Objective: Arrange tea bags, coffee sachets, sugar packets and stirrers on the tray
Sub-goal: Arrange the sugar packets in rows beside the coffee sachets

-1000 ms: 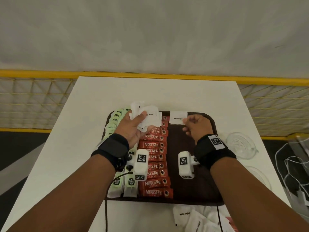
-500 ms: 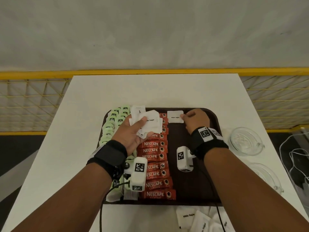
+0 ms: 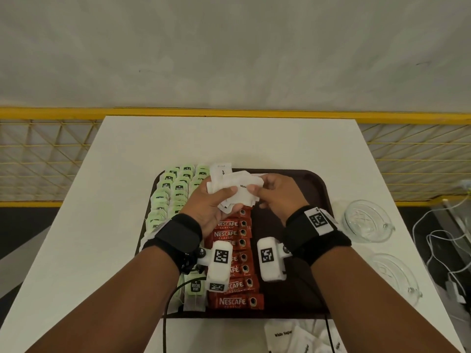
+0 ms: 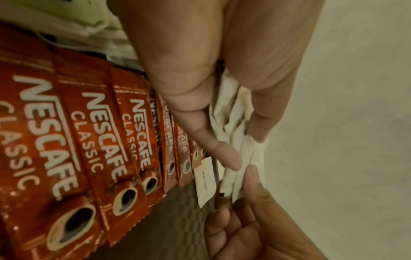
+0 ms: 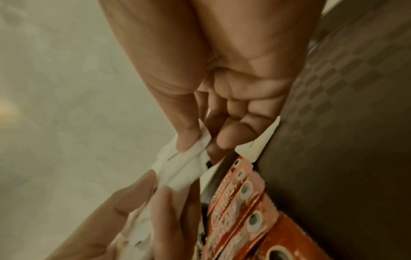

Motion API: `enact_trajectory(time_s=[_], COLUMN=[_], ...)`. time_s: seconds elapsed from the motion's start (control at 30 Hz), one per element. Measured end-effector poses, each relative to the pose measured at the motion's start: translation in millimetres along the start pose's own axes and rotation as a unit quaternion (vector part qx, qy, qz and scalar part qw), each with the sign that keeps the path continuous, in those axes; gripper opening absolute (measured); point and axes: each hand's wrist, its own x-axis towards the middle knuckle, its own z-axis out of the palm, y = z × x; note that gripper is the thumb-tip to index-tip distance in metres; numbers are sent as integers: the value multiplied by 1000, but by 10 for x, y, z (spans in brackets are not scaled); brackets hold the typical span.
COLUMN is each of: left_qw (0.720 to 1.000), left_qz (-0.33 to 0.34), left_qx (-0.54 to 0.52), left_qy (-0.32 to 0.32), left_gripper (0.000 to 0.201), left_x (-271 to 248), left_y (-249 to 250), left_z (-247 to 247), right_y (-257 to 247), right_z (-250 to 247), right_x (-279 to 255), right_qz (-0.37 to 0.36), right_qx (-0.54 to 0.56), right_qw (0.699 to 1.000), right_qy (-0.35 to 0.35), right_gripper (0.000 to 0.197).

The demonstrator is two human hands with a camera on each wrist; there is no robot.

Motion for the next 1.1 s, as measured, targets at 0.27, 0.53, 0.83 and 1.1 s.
enact_trajectory(time_s=[0.27,0.53,0.83,1.1], left_qw=[999,999,1000,999], left_qz=[0,-5,-5,3], left_qx=[-33,-18,-15,-12], left_qy=[40,30,24,32], left_gripper=[45,47,48,42], left_x=[114,145,145,116], left_y=[39,49,-15,-56], left_z=[-28,-71,-66,-20], right_y=[149,361,438,237], right_z=[-350,-531,-539,-493], right_x=[198,402,496,349], right_qz=[42,74,78,38], right_qx=[53,-87,-203,-214], right_qw=[986,981,958,951], right_qy=[150,158,188,219], right_gripper=[14,13,14,26])
